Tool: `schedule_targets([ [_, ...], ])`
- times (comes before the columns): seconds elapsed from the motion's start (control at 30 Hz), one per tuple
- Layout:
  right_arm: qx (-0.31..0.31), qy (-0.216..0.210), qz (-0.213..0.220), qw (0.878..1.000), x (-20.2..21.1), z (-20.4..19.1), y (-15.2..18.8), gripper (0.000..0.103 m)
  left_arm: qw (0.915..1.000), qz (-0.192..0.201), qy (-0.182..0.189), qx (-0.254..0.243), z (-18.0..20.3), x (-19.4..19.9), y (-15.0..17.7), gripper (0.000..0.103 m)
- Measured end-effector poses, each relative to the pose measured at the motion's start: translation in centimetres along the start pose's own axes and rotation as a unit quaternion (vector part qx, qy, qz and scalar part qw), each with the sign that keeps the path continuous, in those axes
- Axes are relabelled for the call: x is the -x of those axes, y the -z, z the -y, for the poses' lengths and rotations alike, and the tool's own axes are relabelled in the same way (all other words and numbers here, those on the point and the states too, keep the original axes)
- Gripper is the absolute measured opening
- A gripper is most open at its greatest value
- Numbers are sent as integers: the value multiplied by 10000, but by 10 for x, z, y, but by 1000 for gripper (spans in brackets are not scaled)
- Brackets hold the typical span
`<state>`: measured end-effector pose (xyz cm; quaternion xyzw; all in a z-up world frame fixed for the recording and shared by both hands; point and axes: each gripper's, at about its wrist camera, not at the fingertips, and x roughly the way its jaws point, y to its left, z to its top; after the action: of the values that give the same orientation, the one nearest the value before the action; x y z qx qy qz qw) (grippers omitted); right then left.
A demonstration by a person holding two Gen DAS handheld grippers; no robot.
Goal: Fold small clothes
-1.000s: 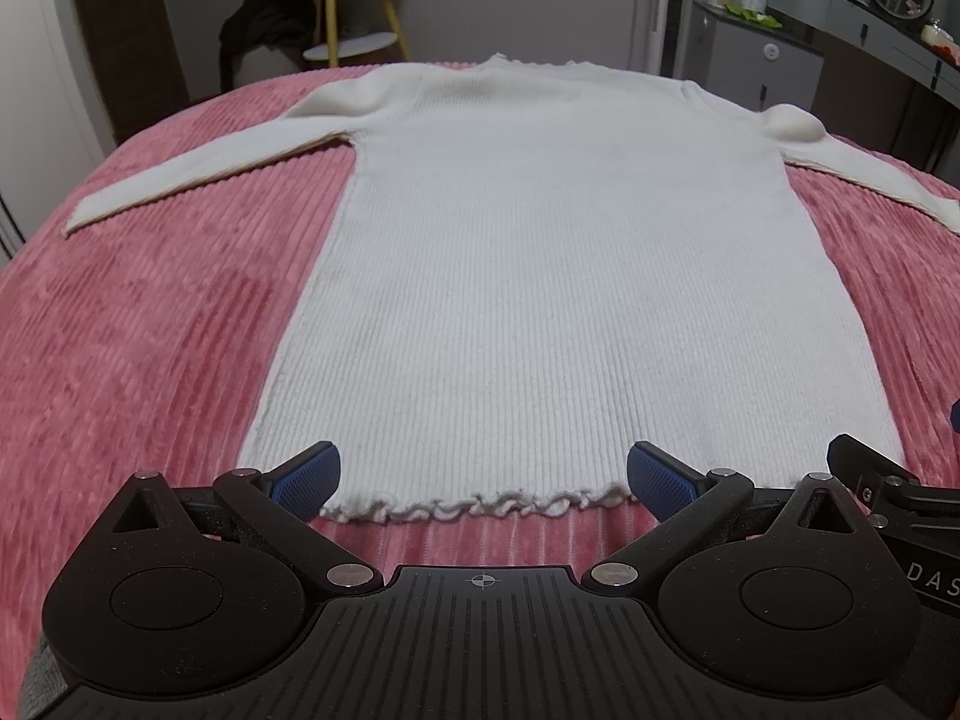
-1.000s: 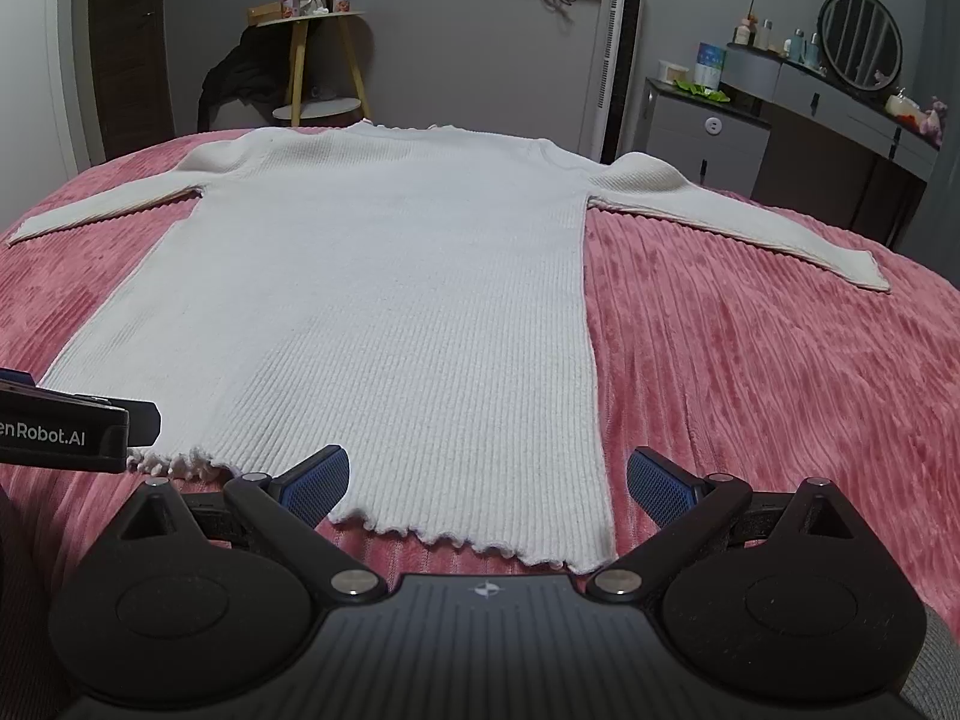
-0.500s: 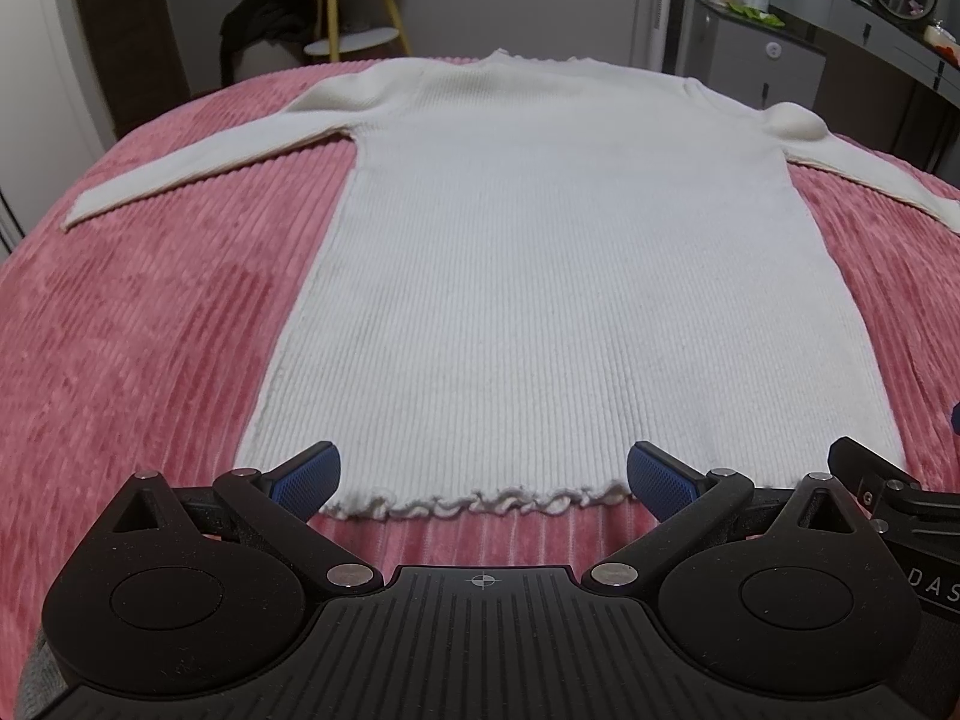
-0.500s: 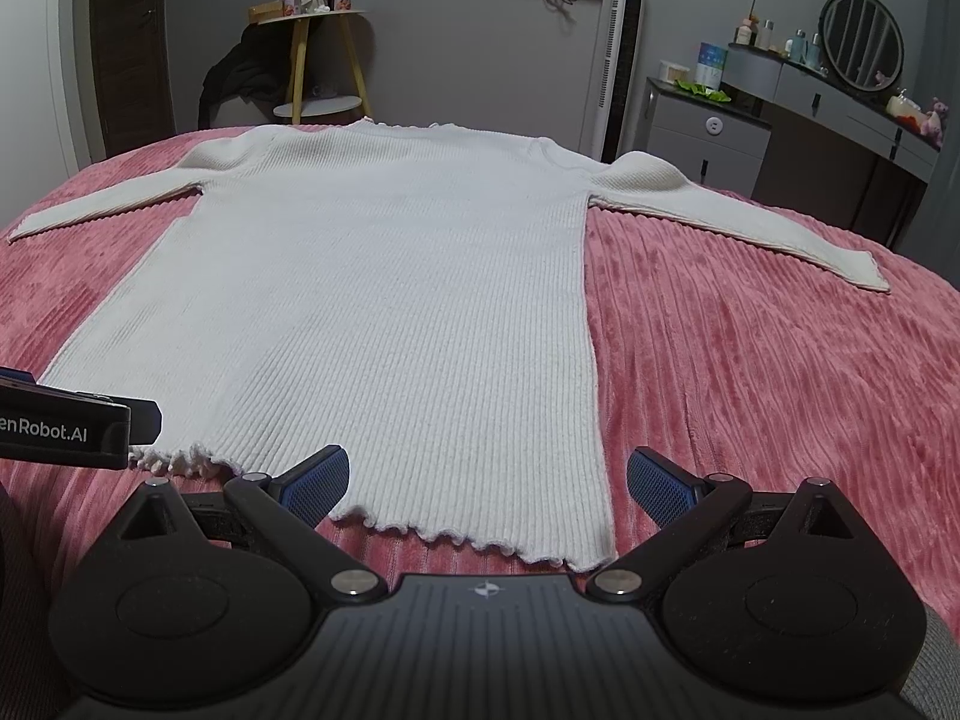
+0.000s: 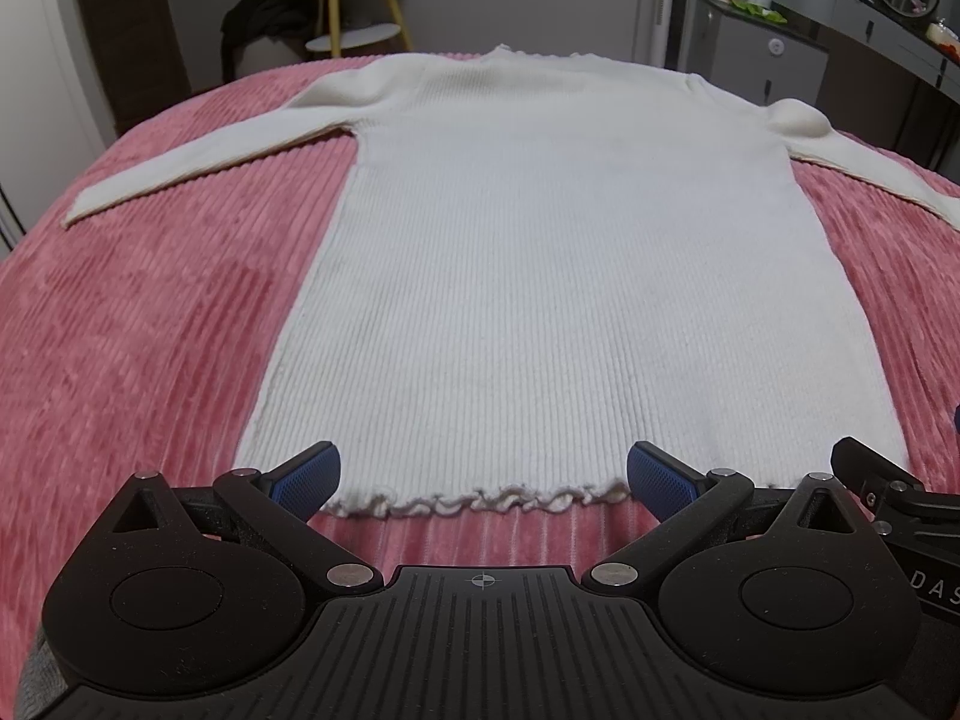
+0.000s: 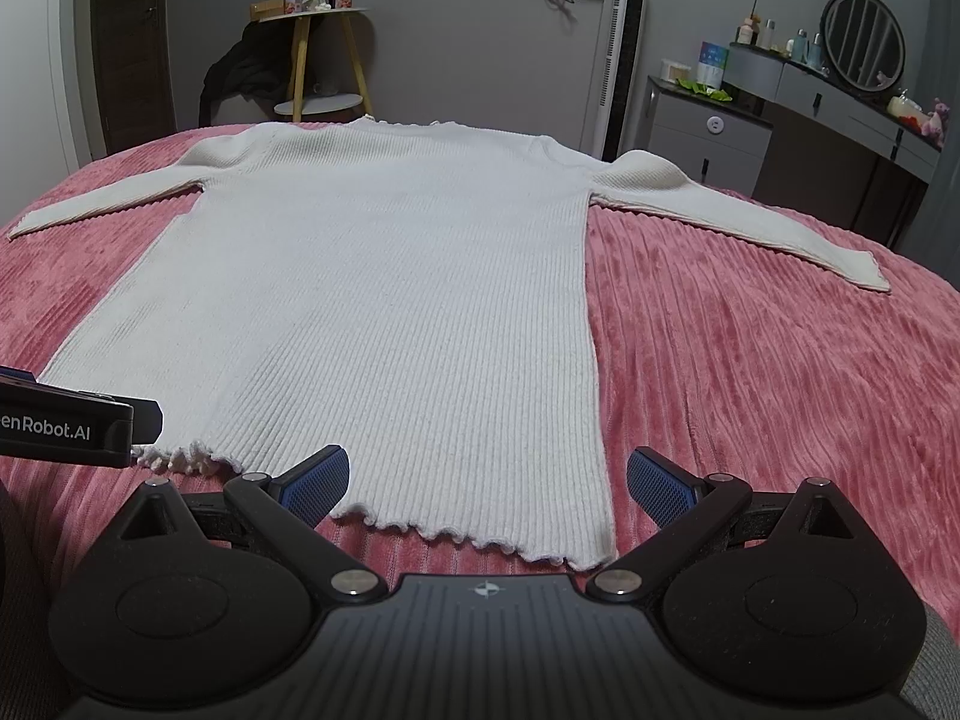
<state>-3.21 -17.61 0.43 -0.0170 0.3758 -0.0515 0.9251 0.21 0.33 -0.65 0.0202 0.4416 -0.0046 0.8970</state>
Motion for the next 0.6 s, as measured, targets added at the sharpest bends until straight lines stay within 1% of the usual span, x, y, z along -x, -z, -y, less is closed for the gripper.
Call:
schedule_targets([
  [0.6, -4, -2, -9, 10000, -1, 0, -1, 99, 10000, -69, -18, 5, -3, -3, 1, 103],
])
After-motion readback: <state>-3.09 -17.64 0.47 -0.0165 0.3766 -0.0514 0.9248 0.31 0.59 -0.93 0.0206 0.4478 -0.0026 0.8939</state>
